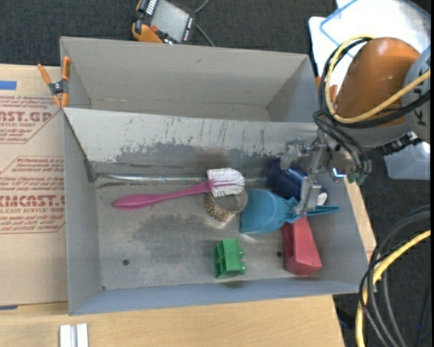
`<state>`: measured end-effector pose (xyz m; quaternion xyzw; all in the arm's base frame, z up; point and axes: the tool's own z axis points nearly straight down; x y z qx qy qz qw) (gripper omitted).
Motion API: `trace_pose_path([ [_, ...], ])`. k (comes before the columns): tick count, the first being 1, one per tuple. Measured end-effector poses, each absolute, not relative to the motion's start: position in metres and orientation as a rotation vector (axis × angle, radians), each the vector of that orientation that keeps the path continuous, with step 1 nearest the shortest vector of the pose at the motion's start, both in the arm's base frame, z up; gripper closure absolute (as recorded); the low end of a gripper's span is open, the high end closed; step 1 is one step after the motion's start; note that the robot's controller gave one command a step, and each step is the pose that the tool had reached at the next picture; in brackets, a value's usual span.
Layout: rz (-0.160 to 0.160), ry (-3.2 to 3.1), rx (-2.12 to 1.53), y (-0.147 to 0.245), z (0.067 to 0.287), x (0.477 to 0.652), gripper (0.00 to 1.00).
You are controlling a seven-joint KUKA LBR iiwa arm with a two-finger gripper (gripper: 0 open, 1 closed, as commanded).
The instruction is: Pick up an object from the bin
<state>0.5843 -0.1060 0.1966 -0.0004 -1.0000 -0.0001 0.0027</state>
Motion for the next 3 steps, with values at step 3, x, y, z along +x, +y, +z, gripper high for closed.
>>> trace_pose_path([
  [3,-0.046,-3.151,-0.200,-0.112,0.084,0.596,0.00],
])
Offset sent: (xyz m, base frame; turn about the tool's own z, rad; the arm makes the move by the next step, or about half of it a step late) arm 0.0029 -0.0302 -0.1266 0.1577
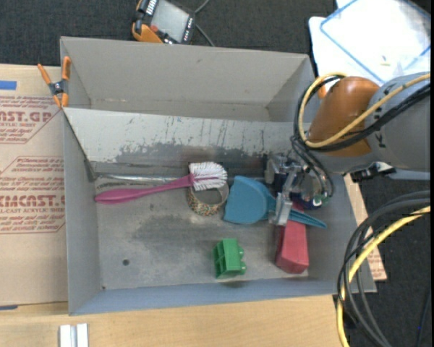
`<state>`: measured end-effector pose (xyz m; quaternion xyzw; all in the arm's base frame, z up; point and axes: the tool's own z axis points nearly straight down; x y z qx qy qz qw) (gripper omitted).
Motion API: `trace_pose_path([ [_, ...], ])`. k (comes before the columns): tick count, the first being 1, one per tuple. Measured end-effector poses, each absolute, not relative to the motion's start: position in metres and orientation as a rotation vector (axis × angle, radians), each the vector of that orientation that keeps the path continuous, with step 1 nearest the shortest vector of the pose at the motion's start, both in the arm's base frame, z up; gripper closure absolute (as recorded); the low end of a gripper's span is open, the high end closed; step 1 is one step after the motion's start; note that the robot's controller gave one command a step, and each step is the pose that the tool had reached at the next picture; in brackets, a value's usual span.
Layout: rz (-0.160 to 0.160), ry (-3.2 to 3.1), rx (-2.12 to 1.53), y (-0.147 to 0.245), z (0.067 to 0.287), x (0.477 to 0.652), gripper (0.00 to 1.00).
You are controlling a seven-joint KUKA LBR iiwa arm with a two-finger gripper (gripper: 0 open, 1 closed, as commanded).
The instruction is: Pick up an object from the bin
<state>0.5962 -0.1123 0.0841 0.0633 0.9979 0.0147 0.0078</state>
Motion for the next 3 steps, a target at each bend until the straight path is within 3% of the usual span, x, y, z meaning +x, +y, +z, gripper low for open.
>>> trace_pose_path([
  [2,0.045,3.124,0.198,-0.1124,0.0829,0.5949,0.00],
  [3,0.048,3.113,0.200,-0.1115,0.0863,0.5976,1.00],
])
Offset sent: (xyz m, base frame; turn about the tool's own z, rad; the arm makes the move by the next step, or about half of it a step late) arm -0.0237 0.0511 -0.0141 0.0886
